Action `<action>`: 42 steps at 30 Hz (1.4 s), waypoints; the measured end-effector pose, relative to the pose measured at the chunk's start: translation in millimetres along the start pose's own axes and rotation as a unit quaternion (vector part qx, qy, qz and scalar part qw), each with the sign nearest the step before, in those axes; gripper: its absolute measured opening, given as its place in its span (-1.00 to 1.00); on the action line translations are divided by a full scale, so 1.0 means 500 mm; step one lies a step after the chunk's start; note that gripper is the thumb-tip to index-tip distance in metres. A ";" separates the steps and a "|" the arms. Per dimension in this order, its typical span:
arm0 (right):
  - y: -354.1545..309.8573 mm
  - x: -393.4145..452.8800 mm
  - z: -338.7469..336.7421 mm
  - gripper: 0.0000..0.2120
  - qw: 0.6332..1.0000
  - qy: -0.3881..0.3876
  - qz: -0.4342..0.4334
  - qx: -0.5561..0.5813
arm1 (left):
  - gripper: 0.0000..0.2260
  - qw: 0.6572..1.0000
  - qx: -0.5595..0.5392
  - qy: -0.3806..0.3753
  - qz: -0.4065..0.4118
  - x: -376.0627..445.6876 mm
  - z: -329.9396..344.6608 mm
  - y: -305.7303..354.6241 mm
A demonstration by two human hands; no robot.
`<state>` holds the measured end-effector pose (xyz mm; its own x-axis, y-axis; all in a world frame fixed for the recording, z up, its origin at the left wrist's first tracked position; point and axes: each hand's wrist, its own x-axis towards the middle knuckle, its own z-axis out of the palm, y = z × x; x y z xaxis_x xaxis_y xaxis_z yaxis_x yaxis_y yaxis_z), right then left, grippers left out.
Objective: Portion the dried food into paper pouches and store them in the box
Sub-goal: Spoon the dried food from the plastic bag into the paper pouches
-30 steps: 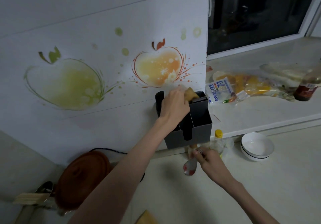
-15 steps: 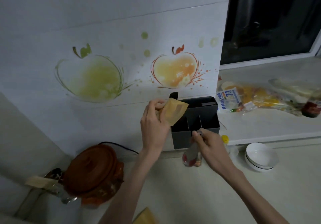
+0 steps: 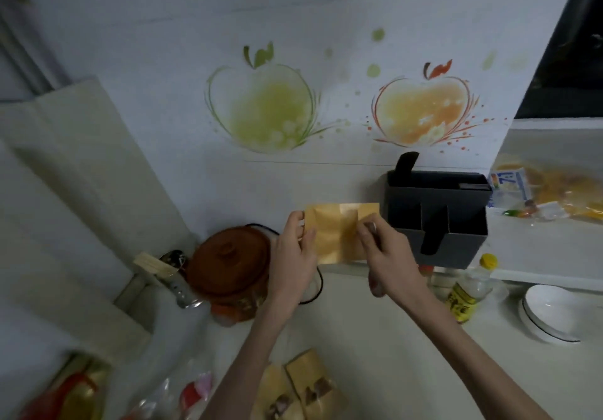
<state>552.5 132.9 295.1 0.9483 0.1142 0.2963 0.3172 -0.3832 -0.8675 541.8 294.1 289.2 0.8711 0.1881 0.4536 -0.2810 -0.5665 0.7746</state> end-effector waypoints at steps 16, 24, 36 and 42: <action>-0.084 0.005 0.324 -0.67 0.935 -0.280 0.147 0.159 | -0.84 0.937 -0.167 0.136 -0.275 -0.182 -0.375 -0.133; -0.182 -0.068 0.446 -0.48 0.881 -0.415 0.129 0.186 | -0.85 0.895 -0.207 0.258 -0.299 -0.289 -0.481 -0.151; -0.225 -0.126 0.553 -0.87 0.955 -0.277 -0.093 -0.050 | -0.85 0.899 -0.117 0.279 -0.318 -0.349 -0.539 -0.196; -0.283 -0.179 0.592 -0.58 0.907 -0.405 -0.117 0.010 | -0.77 0.918 -0.151 0.213 -0.297 -0.326 -0.527 -0.205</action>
<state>427.1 448.3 272.9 0.5512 0.8296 0.0897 0.5039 -0.2452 -0.8283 322.4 533.0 251.8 0.6876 0.7261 -0.0078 0.0390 -0.0261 0.9989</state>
